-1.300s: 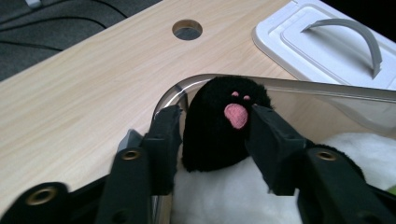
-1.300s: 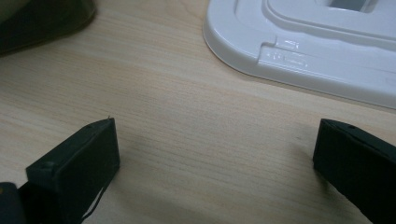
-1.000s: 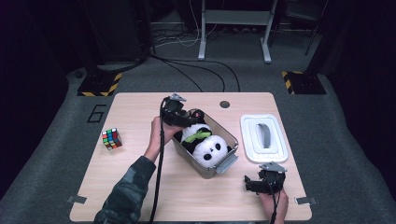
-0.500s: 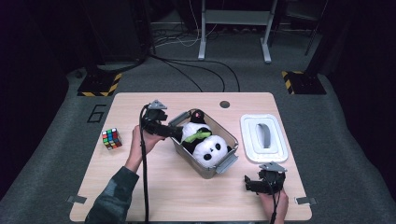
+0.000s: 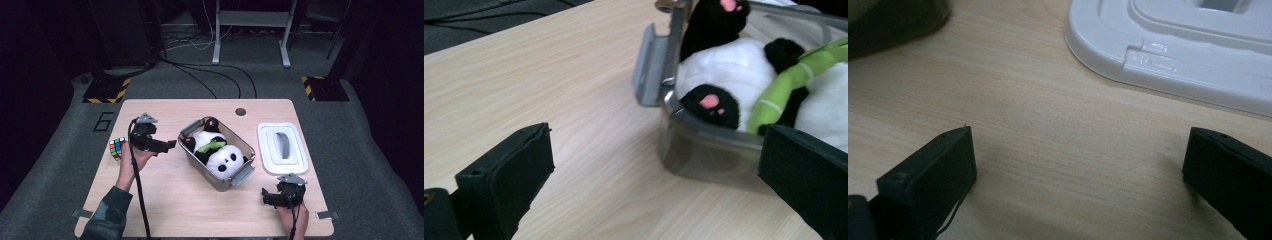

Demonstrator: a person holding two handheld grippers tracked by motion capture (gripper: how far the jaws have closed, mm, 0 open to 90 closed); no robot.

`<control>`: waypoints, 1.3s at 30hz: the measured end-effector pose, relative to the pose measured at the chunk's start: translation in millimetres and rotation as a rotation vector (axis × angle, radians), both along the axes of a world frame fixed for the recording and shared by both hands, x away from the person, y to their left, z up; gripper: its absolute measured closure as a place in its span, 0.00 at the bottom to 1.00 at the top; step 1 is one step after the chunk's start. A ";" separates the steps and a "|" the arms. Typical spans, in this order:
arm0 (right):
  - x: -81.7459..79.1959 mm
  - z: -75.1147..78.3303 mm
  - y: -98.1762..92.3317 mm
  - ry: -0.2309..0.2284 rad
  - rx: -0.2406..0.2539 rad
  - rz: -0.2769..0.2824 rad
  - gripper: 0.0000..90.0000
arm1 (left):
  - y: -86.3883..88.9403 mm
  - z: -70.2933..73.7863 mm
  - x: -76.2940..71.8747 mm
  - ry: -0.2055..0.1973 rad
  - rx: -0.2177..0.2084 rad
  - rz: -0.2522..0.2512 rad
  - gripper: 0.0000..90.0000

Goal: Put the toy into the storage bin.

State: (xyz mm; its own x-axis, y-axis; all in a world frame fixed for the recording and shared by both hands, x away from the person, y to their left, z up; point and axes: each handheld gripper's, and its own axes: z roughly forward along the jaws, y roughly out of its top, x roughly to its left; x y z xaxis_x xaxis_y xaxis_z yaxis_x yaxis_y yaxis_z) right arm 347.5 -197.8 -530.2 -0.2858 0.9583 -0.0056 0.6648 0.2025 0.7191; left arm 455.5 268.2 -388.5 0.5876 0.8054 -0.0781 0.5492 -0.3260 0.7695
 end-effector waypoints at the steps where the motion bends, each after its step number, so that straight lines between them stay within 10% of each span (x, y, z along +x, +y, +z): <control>1: 0.0 0.0 0.0 0.000 0.000 0.000 0.00 | 2.8 -0.4 -0.8 0.007 0.001 0.004 0.00; 26: 0.0 0.0 0.1 0.001 0.000 -0.002 0.00 | 96.1 -21.3 -21.7 -0.051 -0.001 0.295 0.00; 39: 0.1 0.1 0.3 0.001 0.002 -0.004 0.00 | 128.7 -53.2 -3.9 -0.013 0.018 0.468 0.00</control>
State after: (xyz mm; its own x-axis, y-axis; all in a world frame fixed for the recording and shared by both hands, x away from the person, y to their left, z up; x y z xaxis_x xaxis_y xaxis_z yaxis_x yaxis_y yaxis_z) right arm 347.6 -197.5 -530.1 -0.2820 0.9594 -0.0039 0.6662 0.1987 0.7188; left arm 451.5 396.8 -441.7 0.1621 0.9851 -0.0572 0.6308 -0.0588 0.7737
